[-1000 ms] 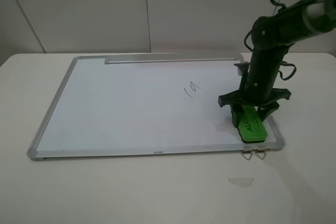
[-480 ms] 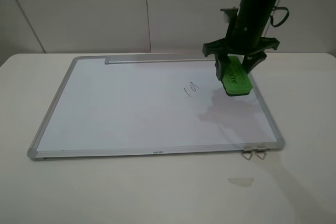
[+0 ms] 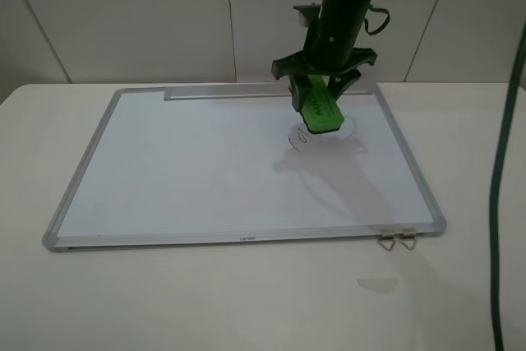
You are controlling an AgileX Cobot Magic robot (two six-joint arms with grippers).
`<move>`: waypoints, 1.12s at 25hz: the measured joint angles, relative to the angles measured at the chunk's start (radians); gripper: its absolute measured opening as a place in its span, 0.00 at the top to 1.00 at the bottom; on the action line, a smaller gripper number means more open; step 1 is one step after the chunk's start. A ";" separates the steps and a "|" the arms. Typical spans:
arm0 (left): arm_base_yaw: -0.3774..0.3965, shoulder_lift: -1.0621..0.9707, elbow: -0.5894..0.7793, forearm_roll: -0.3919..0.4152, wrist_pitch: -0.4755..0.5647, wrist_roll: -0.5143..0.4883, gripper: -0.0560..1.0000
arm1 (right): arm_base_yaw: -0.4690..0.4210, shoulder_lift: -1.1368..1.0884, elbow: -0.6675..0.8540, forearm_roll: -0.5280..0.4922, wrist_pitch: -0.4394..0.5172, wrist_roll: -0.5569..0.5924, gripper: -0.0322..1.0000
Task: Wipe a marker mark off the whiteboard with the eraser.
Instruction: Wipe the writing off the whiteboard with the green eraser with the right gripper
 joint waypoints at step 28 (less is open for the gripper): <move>0.000 0.000 0.000 0.000 0.000 0.000 0.21 | -0.018 0.294 -0.226 -0.074 0.035 -0.033 0.40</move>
